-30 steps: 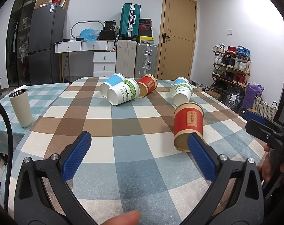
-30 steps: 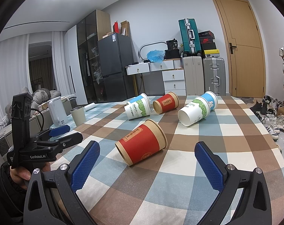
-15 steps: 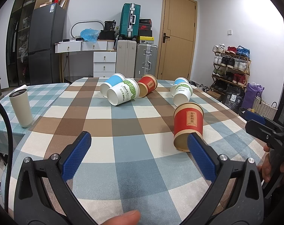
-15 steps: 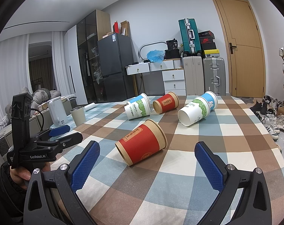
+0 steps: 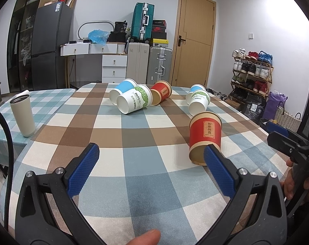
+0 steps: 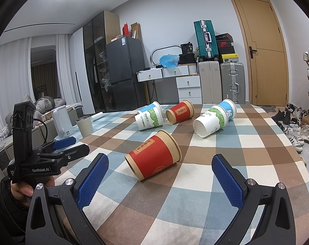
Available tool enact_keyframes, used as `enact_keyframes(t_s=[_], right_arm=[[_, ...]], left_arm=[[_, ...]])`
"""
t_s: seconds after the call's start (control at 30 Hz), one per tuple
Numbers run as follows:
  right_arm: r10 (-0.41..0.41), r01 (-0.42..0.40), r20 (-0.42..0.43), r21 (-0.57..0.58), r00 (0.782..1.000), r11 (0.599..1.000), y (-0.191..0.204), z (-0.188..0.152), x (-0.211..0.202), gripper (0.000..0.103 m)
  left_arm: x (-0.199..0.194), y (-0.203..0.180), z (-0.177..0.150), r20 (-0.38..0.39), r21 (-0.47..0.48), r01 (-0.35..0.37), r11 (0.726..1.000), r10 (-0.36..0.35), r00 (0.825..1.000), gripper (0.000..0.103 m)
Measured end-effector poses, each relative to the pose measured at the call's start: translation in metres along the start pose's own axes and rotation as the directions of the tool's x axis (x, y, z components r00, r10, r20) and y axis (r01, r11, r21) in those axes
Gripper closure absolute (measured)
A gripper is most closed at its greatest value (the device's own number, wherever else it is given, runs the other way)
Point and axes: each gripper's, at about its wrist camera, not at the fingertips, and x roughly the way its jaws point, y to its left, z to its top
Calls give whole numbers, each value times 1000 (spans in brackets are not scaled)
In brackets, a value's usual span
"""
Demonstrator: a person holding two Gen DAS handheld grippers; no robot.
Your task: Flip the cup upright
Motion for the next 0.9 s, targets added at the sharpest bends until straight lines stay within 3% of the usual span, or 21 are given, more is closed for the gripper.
enact_keyframes(t_s=[0.7, 0.9], right_arm=[[-42, 42, -34, -12, 999, 999, -3, 4, 0, 0], [-81, 81, -50, -3, 995, 997, -12, 8, 0, 0]], left_arm=[[10, -18, 9, -61, 62, 42, 997, -38, 997, 1], [24, -31, 14, -121, 78, 81, 994, -71, 990, 1]])
